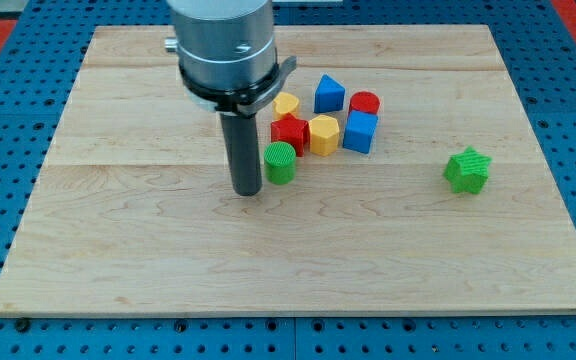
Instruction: Drag the green star into the bottom right side of the blue cube
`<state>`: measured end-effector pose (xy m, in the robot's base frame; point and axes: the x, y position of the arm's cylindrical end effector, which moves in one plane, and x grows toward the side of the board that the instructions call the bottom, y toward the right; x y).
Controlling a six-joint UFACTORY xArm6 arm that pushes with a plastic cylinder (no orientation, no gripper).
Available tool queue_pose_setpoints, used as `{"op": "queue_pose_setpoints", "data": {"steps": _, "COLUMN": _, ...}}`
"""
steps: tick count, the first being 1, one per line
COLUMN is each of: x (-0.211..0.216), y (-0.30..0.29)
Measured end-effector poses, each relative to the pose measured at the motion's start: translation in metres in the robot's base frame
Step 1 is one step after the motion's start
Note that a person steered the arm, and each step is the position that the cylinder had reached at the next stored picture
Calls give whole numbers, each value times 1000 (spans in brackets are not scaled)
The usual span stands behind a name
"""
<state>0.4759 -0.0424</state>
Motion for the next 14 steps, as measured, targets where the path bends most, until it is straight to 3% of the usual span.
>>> {"op": "queue_pose_setpoints", "data": {"steps": 3, "x": -3, "y": 26}}
{"op": "queue_pose_setpoints", "data": {"steps": 4, "x": 54, "y": 34}}
{"op": "queue_pose_setpoints", "data": {"steps": 5, "x": 118, "y": 95}}
{"op": "queue_pose_setpoints", "data": {"steps": 6, "x": 130, "y": 200}}
{"op": "queue_pose_setpoints", "data": {"steps": 7, "x": 113, "y": 287}}
{"op": "queue_pose_setpoints", "data": {"steps": 8, "x": 83, "y": 324}}
{"op": "queue_pose_setpoints", "data": {"steps": 10, "x": 13, "y": 330}}
{"op": "queue_pose_setpoints", "data": {"steps": 11, "x": -16, "y": 282}}
{"op": "queue_pose_setpoints", "data": {"steps": 12, "x": -18, "y": 223}}
{"op": "queue_pose_setpoints", "data": {"steps": 14, "x": 4, "y": 250}}
